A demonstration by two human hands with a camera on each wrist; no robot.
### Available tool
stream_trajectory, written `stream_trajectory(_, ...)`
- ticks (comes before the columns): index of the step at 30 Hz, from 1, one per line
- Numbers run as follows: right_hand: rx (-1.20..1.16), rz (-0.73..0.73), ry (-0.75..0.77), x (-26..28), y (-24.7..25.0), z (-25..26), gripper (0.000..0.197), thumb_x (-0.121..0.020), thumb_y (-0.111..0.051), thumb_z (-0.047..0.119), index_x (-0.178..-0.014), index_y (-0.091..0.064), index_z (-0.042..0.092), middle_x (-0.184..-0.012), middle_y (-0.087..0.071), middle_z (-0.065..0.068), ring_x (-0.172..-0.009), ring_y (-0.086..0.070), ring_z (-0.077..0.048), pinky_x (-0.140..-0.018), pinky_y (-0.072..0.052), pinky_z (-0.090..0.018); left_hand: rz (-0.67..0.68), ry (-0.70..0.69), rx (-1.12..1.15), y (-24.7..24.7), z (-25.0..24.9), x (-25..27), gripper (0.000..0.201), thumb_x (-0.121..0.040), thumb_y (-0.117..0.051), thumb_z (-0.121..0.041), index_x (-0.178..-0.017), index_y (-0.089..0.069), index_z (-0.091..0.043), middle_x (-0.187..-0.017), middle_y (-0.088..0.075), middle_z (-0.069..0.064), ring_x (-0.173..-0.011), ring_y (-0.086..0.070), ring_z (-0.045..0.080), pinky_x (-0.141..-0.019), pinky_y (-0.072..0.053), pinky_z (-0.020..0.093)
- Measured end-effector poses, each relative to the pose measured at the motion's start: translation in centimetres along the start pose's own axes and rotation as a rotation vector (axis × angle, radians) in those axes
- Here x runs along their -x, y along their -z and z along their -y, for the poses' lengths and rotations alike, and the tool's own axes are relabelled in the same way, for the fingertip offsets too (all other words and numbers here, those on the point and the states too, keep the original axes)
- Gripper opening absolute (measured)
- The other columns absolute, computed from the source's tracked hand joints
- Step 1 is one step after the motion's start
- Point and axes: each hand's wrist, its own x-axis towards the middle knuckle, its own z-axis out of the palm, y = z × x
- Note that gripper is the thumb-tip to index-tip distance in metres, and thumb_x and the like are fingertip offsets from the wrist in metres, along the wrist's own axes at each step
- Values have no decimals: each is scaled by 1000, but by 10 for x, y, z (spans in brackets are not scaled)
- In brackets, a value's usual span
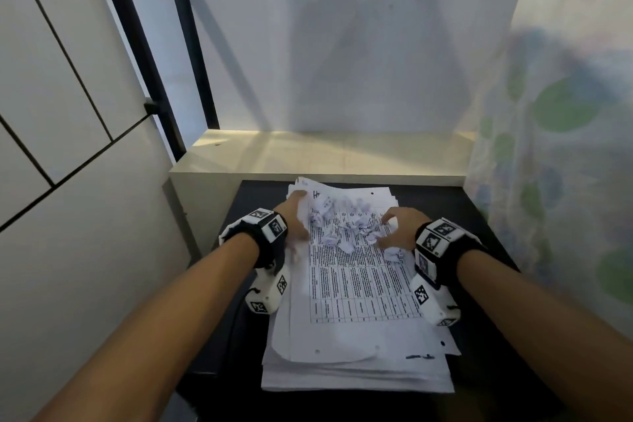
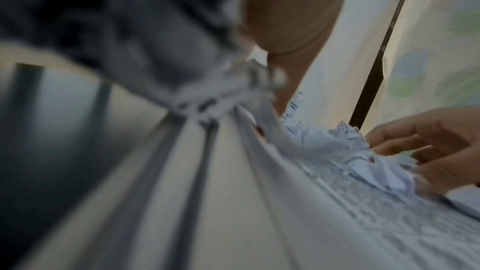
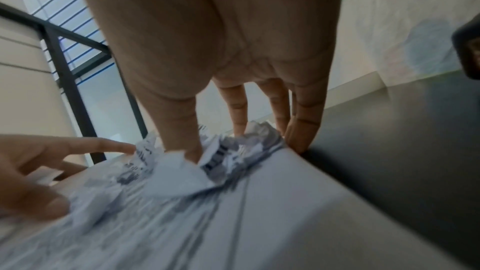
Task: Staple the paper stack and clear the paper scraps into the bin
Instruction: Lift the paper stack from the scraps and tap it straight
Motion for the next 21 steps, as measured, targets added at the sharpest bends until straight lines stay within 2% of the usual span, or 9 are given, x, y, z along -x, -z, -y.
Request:
stream_trajectory(2, -62, 22, -7, -6, 4, -4, 70, -72, -77, 36, -132, -46, 17, -141, -47, -8, -126, -49, -24, -100, -41, -32, -42, -49, 101, 3, -1, -3, 103, -74, -72, -1, -149, -7, -24, -140, -41, 20, -120, -51, 35, -93, -48, 41)
stream_trajectory(5, -253, 54, -23, -11, 10, -10, 87, -71, -77, 41, -141, -32, 14, -147, -39, -13, -130, -45, -29, -105, -43, -42, -124, -162, 253, 8, -1, -5, 101, -76, -64, 12, -149, -7, -28, -125, -49, 11, -92, -57, 25, -70, -50, 29)
stream_trajectory(7, -448, 7, -54, -13, 15, -12, 92, -75, -73, 42, -146, -21, 14, -147, -38, -16, -126, -47, -33, -102, -45, -48, -183, -239, 328, 11, -6, -3, 101, -76, -59, 17, -148, -7, -30, -125, -45, 4, -81, -56, 18, -70, -51, 31)
stream_trajectory(9, -631, -80, -96, -17, 18, -12, 87, -80, -69, 36, -147, -17, 16, -141, -45, -19, -117, -53, -34, -99, -47, -48, -217, -314, 395, 15, -11, -3, 104, -74, -59, 20, -147, -5, -30, -147, -31, 10, -109, -57, 28, -95, -50, 45)
stream_trajectory(11, -729, -114, -102, -19, 21, -11, 77, -84, -66, 29, -146, -23, 15, -136, -52, -19, -112, -57, -34, -97, -49, -47, -230, -366, 459, 20, -14, -7, 110, -72, -62, 20, -147, 0, -32, -155, -22, 13, -133, -40, 32, -109, -38, 52)
stream_trajectory(14, -835, -167, -49, -18, 29, -8, 43, -92, -54, 21, -131, -45, 4, -108, -61, -10, -84, -61, -26, -70, -51, -31, -264, -399, 508, 28, -17, -12, 116, -71, -65, 16, -147, 4, -36, -159, -15, 10, -143, -28, 28, -114, -30, 53)
stream_trajectory(17, -982, -263, -63, -17, 40, -2, 12, -93, -48, 22, -87, -52, 13, -69, -47, -3, -55, -41, -15, -47, -35, -25, -326, -346, 507, 35, -25, -5, 112, -75, -61, 18, -150, 11, -22, -159, -13, 6, -142, -27, 22, -118, -26, 42)
stream_trajectory(19, -1040, -315, -77, -22, 48, -1, 16, -90, -51, 23, -76, -46, 17, -73, -49, -7, -61, -45, -18, -55, -37, -28, -354, -306, 496, 39, -31, -1, 103, -79, -58, 17, -150, 8, -17, -149, -28, 0, -132, -37, 16, -113, -31, 33)
stream_trajectory(21, -1073, -318, -37, -18, 57, 6, 8, -89, -52, 17, -91, -49, 9, -104, -59, -25, -84, -59, -35, -75, -51, -41, -364, -258, 524, 44, -39, 3, 78, -83, -55, 13, -145, -17, -15, -121, -47, 0, -112, -46, 17, -94, -41, 21)
